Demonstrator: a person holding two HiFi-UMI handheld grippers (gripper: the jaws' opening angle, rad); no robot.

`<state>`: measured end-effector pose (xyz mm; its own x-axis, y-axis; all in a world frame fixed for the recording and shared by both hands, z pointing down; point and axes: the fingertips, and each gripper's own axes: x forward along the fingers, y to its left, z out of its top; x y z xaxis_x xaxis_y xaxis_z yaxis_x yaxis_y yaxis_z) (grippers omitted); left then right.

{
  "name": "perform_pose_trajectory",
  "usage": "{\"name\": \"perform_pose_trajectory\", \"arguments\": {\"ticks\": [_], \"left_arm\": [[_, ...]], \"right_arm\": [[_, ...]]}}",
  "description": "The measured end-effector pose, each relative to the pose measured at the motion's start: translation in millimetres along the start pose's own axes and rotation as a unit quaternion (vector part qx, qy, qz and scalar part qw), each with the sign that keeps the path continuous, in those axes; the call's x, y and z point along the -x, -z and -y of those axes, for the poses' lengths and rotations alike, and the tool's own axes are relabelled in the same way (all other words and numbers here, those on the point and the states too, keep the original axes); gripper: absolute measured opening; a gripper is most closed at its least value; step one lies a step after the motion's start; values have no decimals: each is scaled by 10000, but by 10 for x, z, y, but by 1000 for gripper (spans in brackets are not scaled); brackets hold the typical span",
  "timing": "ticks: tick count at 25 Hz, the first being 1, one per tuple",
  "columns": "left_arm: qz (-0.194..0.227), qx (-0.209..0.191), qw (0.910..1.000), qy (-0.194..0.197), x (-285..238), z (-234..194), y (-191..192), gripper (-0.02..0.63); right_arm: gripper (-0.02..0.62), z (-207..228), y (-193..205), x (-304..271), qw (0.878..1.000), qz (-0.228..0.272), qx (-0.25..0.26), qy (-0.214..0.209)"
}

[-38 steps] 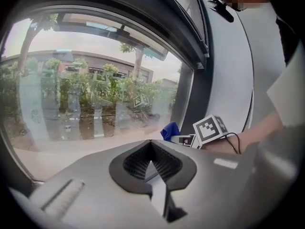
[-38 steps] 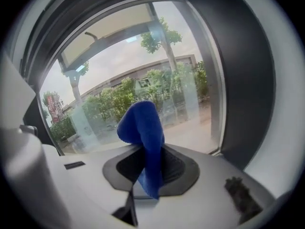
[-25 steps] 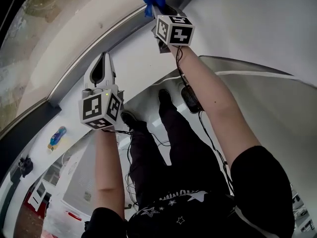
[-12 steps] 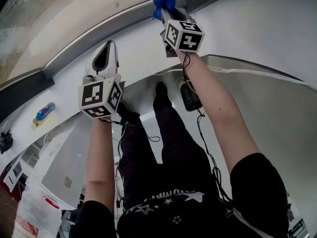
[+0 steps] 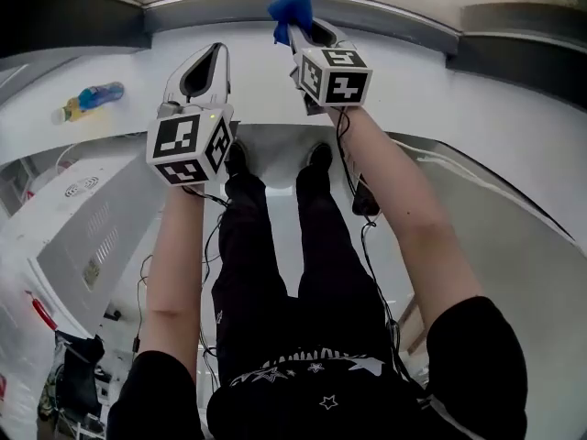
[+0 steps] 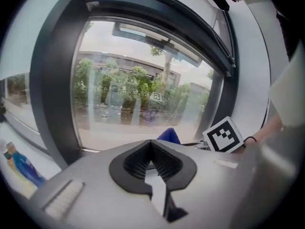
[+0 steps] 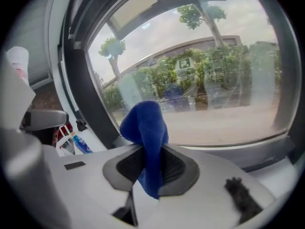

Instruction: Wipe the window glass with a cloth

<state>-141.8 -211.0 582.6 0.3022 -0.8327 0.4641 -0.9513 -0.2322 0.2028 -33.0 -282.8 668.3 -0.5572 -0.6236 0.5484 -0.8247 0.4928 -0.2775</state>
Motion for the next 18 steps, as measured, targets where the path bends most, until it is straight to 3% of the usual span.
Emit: {"name": "perform_pose_trajectory", "arguments": {"ticks": [5,10,14,18], "left_arm": [[-17,175,9987,-487,329,-860,238,9],[150,588,9950,-798,540,-1470,322,9],[205,832,9918,-948,632,-1785,380,8],[170,810,9924,-916,639,-1906,427,9]], "right_arm": [[77,-996,106,-702,9975,-198,299,-615],[77,-1710,-7,-1307,9927,-322,749,-892],[77,-2112,-51,-1716,9857,-517,1196,-1067],[77,-2203,-88,-2020,9802,-668,1553,-1030]]}}
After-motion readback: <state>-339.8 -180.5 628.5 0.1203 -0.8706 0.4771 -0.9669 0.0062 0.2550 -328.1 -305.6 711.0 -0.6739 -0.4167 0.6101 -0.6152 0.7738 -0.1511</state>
